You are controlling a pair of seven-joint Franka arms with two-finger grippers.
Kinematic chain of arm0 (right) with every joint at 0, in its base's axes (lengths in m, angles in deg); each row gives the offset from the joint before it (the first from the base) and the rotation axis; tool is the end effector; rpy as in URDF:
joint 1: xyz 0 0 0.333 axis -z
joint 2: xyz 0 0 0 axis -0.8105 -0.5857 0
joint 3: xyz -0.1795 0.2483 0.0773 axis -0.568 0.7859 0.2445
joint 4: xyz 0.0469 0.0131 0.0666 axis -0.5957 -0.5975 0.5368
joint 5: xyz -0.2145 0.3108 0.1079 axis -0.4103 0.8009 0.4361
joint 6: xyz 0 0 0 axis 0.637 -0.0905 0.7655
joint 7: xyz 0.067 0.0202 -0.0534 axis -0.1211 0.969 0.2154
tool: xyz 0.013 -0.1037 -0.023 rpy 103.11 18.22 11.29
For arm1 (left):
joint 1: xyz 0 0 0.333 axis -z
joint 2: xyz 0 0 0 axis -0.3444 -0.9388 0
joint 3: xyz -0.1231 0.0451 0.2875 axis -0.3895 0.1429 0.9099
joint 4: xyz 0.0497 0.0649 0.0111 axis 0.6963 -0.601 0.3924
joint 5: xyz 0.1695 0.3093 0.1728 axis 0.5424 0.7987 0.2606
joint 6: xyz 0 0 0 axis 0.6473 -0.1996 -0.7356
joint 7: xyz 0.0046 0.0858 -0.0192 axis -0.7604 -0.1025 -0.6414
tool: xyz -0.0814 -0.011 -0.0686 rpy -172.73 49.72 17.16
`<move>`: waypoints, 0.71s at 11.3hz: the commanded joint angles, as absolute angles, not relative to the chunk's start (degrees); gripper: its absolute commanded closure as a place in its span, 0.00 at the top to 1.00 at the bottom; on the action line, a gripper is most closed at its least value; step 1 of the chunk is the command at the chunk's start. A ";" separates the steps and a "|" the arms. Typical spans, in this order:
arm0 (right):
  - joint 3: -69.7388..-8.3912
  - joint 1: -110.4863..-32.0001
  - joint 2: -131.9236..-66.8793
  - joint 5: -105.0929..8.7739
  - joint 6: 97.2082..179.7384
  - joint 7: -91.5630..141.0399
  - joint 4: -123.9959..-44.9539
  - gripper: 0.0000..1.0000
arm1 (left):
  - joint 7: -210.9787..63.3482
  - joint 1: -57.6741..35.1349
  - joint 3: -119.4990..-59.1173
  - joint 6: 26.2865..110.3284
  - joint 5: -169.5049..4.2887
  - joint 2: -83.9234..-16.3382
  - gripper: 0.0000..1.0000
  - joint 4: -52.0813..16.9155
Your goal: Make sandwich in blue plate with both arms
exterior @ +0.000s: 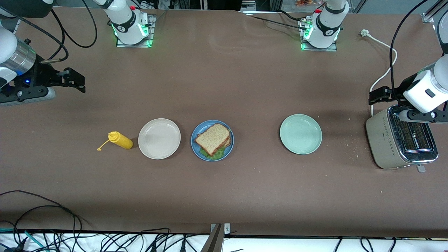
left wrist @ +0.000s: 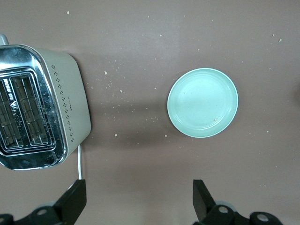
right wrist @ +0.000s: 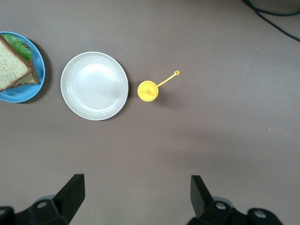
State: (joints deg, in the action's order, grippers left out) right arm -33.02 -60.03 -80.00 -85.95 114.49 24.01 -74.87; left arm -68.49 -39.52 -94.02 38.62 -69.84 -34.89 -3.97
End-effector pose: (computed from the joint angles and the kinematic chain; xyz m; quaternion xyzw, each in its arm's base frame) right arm 0.5742 0.0633 0.5924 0.9954 0.0942 -0.0167 0.0073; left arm 0.5961 -0.0105 0.5568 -0.9972 0.0217 0.0722 0.0007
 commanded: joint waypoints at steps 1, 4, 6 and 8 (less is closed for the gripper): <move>-33.18 -59.59 -80.60 -85.18 113.29 25.24 -73.43 1.00 | -67.45 -40.27 -94.54 37.98 -69.57 -33.91 1.00 -4.53; -33.18 -59.59 -80.51 -85.09 113.47 25.16 -72.91 1.00 | -67.28 -40.97 -94.45 37.89 -69.57 -33.91 1.00 -3.83; -33.18 -59.51 -80.60 -85.18 113.55 25.24 -72.90 1.00 | -67.28 -41.50 -94.54 37.98 -69.49 -33.74 1.00 -3.74; -33.26 -59.42 -80.60 -85.44 113.56 25.24 -72.90 1.00 | -67.28 -41.50 -94.63 38.42 -68.87 -33.74 0.98 -3.74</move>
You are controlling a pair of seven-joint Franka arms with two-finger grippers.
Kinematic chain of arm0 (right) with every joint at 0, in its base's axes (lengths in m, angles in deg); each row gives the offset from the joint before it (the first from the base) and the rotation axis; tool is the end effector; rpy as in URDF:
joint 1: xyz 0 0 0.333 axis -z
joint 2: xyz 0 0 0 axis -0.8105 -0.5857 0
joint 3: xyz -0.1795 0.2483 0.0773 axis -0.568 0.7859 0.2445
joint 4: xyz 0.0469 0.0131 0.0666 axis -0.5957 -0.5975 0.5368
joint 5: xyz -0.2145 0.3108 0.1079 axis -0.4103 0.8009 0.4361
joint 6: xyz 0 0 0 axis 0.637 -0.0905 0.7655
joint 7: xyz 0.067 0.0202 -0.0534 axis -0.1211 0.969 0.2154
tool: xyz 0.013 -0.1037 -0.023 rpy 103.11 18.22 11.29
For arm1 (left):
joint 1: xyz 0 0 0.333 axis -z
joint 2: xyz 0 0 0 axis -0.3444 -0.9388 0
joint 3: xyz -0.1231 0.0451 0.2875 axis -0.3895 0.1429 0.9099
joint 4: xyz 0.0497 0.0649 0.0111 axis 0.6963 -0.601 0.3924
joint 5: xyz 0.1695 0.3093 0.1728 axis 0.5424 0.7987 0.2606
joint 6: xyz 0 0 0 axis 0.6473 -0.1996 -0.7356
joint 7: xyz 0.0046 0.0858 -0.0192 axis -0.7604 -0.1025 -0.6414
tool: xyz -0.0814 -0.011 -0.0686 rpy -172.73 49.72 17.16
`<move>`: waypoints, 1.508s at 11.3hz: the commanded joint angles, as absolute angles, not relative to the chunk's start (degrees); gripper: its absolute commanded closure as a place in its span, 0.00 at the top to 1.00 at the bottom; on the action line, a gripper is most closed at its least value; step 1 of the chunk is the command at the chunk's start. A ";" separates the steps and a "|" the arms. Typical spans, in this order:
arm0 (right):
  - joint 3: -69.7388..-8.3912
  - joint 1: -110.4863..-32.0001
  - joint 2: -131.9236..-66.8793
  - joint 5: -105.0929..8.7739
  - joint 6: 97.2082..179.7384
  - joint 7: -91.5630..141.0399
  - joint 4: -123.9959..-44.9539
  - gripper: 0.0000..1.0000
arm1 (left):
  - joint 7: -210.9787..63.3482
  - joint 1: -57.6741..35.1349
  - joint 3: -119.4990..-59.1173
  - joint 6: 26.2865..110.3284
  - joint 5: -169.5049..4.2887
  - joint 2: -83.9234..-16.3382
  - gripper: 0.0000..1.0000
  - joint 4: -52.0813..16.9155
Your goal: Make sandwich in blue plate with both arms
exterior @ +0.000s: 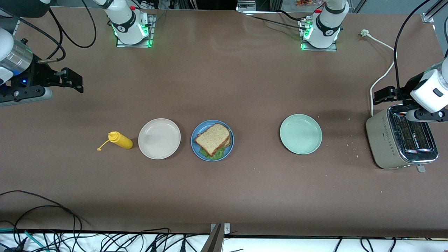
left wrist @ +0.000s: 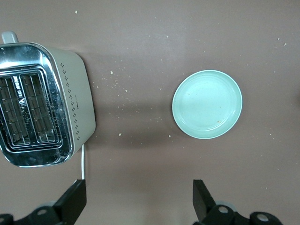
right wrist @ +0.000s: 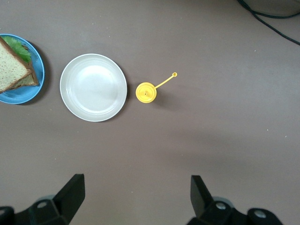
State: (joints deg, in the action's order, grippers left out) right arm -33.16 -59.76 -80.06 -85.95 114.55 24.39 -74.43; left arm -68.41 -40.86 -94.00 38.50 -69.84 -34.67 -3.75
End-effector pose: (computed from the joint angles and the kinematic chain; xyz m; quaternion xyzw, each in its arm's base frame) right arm 0.5754 0.0594 0.5955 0.9955 0.0940 -0.0129 0.0073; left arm 0.5954 0.0034 0.5605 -0.9975 0.0104 0.0695 0.0005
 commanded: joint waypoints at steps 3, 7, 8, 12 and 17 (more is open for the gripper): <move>-33.35 -59.07 -80.60 -85.27 113.82 25.24 -72.82 1.00 | -67.19 -41.68 -94.63 39.38 -68.87 -33.74 0.95 -4.09; -33.35 -59.07 -80.68 -85.18 113.82 25.16 -72.82 1.00 | -67.19 -41.50 -94.71 41.32 -69.57 -33.82 1.00 -4.00; -33.35 -59.07 -80.68 -85.18 113.91 25.16 -72.82 1.00 | -67.28 -41.50 -94.89 41.32 -69.57 -33.65 1.00 -4.00; -33.35 -58.98 -81.03 -85.18 114.08 25.16 -72.55 1.00 | -67.19 -40.98 -94.98 41.23 -69.05 -33.65 1.00 -3.74; -33.53 -59.07 -81.03 -85.18 114.08 25.16 -72.55 1.00 | -67.98 -40.80 -95.50 40.88 -69.57 -33.65 1.00 -1.28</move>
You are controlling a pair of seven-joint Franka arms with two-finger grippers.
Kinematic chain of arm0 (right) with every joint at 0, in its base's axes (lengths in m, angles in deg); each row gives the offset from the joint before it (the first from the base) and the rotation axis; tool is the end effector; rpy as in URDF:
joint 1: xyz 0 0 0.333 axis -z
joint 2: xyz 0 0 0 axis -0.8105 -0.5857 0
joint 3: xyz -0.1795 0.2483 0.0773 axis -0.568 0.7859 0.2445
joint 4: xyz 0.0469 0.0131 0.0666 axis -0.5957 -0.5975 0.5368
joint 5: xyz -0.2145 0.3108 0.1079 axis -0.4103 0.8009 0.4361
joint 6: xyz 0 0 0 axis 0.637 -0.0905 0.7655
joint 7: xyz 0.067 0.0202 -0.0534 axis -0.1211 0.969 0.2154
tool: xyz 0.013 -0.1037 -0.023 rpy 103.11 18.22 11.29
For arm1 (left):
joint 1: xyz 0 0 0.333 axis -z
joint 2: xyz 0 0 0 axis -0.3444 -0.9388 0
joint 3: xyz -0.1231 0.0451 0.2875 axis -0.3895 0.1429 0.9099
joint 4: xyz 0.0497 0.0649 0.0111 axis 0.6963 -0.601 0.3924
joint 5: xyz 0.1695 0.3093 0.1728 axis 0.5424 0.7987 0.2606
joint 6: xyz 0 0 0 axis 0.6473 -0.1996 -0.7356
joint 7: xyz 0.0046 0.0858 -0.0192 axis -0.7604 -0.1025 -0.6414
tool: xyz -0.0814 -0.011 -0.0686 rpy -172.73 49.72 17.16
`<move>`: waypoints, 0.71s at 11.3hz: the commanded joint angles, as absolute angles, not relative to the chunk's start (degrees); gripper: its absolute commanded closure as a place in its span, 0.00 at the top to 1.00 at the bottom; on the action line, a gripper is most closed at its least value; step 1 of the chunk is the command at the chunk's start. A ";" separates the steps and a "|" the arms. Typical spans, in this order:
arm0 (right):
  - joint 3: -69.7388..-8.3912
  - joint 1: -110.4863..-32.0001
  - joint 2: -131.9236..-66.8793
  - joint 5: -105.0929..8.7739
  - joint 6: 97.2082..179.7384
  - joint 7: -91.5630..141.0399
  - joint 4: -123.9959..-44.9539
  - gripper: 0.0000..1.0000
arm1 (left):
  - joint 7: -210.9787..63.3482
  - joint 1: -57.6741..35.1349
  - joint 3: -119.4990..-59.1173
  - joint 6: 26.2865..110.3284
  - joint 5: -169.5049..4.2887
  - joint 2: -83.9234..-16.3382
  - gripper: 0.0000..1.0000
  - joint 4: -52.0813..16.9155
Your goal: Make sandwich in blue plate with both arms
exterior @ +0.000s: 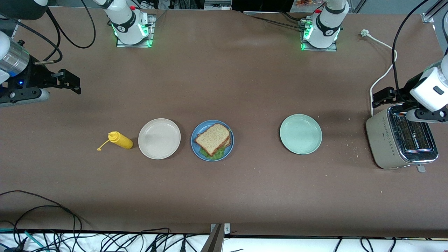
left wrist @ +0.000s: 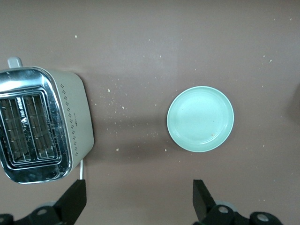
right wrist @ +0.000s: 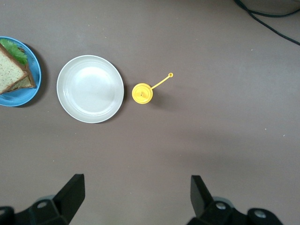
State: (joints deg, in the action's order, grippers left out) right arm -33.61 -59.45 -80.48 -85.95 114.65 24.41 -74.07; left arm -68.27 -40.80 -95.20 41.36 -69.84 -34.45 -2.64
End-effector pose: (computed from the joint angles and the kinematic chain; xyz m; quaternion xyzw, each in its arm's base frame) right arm 0.5785 0.0521 0.5944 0.9961 0.0876 -0.0126 0.0075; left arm 0.6012 -0.0088 0.5763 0.9992 -0.0218 -0.0325 0.0011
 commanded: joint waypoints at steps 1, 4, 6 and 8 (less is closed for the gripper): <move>-33.53 -58.98 -81.03 -85.18 114.08 25.07 -72.55 1.00 | -67.72 -40.89 -96.55 40.79 -68.88 -33.56 1.00 -1.37; -33.70 -58.98 -81.12 -85.18 114.17 25.07 -72.55 1.00 | -67.54 -40.97 -96.82 39.47 -68.78 -33.47 1.00 -1.63; -33.79 -58.98 -81.12 -85.09 114.26 25.07 -72.55 1.00 | -67.63 -40.97 -96.82 39.47 -68.87 -33.47 1.00 -1.89; -33.79 -59.07 -81.30 -85.18 114.52 24.98 -72.47 1.00 | -67.54 -40.97 -96.82 39.39 -68.87 -33.39 1.00 -2.07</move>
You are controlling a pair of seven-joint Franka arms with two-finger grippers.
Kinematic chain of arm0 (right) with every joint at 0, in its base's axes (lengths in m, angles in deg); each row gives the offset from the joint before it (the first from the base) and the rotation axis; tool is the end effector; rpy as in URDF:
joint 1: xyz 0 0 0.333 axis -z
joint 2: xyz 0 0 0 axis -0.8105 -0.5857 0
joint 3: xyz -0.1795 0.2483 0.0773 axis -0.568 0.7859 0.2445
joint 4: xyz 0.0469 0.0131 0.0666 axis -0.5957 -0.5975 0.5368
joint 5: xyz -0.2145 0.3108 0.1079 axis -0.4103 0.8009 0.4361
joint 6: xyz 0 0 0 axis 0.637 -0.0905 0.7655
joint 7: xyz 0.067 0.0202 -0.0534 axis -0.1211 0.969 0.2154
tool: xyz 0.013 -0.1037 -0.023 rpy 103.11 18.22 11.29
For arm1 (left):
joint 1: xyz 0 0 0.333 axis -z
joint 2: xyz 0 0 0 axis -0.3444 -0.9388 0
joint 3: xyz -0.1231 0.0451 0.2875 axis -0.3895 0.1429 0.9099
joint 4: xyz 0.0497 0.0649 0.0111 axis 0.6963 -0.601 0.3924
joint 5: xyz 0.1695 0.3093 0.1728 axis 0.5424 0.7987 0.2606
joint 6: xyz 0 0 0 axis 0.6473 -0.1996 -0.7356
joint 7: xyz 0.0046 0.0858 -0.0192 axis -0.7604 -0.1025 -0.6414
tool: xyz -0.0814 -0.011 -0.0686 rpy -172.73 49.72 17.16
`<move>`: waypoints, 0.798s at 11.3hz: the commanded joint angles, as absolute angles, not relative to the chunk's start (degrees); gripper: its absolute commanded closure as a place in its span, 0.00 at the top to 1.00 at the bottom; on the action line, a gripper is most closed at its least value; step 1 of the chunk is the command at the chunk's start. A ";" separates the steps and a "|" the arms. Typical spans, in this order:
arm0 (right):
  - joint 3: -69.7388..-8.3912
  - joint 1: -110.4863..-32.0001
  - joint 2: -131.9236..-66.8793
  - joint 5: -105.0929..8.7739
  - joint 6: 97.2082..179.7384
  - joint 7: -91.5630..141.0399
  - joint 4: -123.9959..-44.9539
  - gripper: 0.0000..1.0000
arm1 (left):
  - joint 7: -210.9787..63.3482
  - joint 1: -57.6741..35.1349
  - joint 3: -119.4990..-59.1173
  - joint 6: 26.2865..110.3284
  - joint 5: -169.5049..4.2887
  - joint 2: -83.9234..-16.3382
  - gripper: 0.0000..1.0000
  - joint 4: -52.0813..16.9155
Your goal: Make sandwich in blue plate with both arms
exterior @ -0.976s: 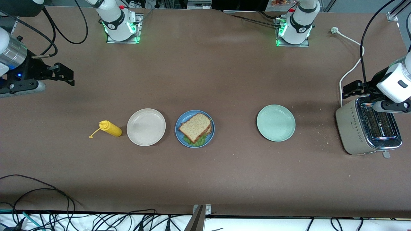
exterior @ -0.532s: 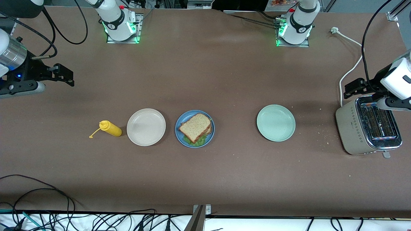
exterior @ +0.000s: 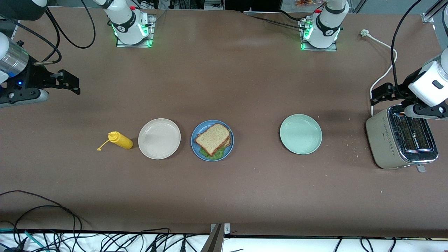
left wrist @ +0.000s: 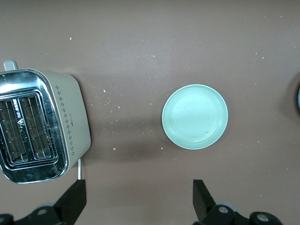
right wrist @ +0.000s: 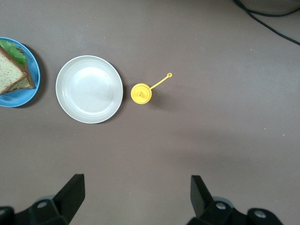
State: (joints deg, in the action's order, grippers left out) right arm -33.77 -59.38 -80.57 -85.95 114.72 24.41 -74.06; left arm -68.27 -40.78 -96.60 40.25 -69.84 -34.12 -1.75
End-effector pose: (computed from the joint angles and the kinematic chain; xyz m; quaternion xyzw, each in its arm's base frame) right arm 0.5793 0.0499 0.5936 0.9962 0.0856 -0.0127 0.0076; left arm 0.5977 -0.0223 0.5861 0.9990 -0.0335 -0.0310 0.0015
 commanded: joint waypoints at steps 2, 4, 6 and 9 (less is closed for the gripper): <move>-33.79 -58.98 -81.39 -85.09 114.52 24.98 -72.38 1.00 | -67.45 -40.97 -96.91 39.04 -68.87 -33.04 1.00 -2.07; -33.79 -59.07 -81.39 -85.09 114.52 24.98 -72.20 1.00 | -67.36 -40.97 -96.82 39.03 -68.78 -33.03 1.00 -2.07; -33.79 -59.07 -81.39 -84.57 114.52 24.89 -72.20 1.00 | -67.28 -40.97 -96.74 39.21 -68.78 -33.12 1.00 -1.72; -33.79 -59.07 -81.39 -83.86 114.52 24.98 -72.20 1.00 | -67.10 -41.24 -96.56 39.39 -68.87 -33.30 1.00 -1.37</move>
